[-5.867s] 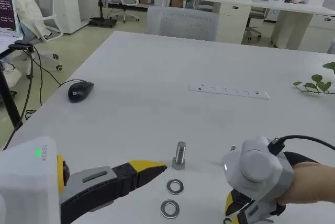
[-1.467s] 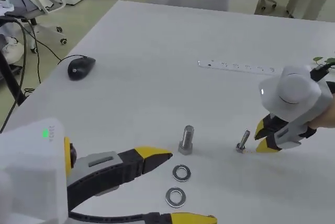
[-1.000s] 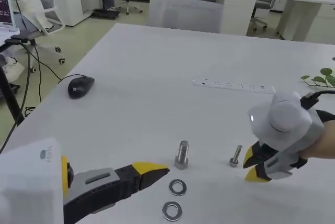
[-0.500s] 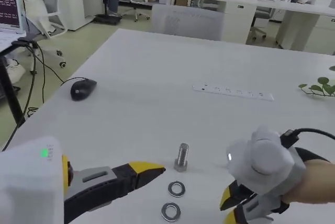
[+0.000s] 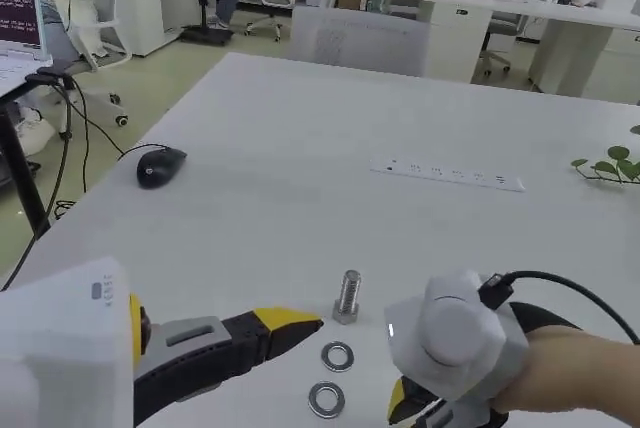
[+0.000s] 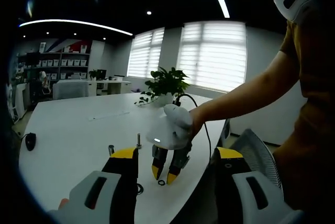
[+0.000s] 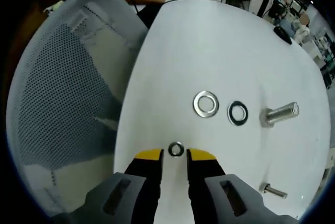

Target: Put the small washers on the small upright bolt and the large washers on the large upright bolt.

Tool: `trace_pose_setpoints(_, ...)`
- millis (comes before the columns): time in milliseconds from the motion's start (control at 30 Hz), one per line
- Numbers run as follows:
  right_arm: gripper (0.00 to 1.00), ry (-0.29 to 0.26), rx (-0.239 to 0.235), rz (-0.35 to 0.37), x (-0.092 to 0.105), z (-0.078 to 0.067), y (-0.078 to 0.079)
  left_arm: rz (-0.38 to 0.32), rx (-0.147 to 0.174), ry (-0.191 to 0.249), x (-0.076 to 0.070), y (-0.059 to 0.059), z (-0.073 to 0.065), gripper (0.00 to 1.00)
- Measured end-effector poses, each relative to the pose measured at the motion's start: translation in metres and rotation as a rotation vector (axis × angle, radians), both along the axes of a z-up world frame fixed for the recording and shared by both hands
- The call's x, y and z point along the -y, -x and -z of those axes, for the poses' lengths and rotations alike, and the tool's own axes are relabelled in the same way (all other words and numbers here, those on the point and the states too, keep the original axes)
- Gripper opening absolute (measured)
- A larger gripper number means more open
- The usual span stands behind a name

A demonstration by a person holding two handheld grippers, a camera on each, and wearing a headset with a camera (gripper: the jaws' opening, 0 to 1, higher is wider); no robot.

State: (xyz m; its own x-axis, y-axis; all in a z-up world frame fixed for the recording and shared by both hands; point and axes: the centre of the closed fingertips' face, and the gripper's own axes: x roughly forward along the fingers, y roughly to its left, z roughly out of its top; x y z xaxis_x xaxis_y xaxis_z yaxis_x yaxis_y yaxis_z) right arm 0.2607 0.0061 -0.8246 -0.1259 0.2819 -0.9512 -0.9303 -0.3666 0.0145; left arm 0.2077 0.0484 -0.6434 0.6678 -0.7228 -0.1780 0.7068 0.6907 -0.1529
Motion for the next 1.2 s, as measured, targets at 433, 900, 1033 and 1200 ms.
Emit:
trace_pose_setpoints(433, 0.17, 0.005, 0.036, -0.05, -0.0006, 0.0016, 0.0014, -0.014, -0.001, 0.013, -0.0003, -0.0019, -0.0004, 0.58)
trace_pose_setpoints(900, 0.13, -0.019, 0.028, -0.024, -0.0018, 0.0012, -0.0022, -0.015, -0.002, 0.014, 0.0005, -0.0028, 0.0002, 0.58)
trace_pose_setpoints(1033, 0.12, -0.026, 0.015, -0.011, -0.002, 0.0007, -0.0027, -0.014, -0.005, 0.011, 0.0008, -0.0026, 0.0008, 0.58)
trace_pose_setpoints(1200, 0.12, -0.024, 0.009, -0.003, 0.0016, -0.0011, -0.0067, -0.006, -0.013, 0.0, 0.003, -0.002, 0.0022, 0.58)
